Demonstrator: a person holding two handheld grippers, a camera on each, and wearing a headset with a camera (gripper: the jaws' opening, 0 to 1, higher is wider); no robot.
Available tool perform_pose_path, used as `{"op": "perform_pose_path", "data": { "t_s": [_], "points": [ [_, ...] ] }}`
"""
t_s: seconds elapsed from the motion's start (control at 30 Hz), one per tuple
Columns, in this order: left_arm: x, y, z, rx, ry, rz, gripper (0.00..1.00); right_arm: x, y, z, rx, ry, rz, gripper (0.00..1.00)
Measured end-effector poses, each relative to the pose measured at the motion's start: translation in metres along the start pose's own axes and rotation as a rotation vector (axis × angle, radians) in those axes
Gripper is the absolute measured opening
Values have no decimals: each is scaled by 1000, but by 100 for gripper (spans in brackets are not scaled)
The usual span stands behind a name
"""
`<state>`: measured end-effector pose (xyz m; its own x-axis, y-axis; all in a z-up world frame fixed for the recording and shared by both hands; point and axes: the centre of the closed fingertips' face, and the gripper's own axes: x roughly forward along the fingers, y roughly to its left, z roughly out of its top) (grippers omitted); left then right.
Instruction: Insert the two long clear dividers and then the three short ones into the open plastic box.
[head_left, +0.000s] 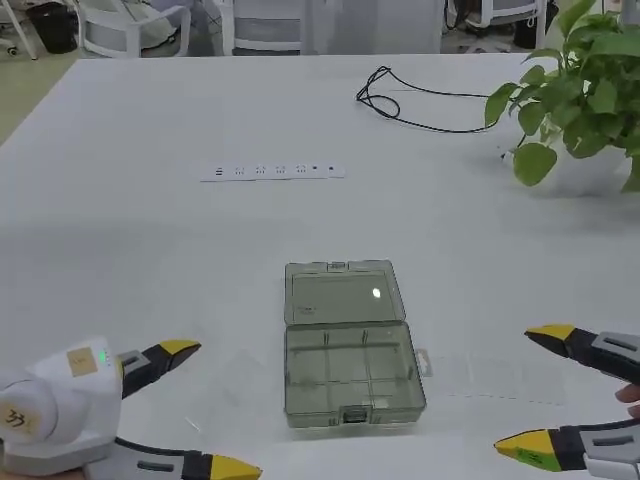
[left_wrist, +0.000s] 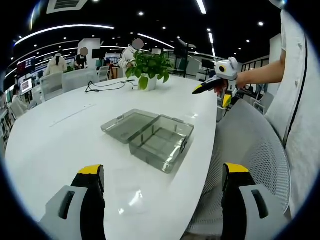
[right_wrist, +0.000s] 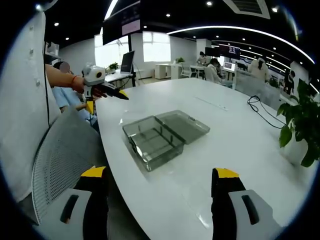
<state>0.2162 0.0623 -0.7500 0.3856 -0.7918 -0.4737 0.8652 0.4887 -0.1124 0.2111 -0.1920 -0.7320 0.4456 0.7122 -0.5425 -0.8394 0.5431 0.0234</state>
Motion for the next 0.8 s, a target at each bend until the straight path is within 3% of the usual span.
{"op": "perform_pose_path", "data": {
  "t_s": [0.8],
  "points": [
    [2, -1, 0, -10, -1, -7, 100, 3, -1, 0, 4, -1, -1, 86]
  ]
}}
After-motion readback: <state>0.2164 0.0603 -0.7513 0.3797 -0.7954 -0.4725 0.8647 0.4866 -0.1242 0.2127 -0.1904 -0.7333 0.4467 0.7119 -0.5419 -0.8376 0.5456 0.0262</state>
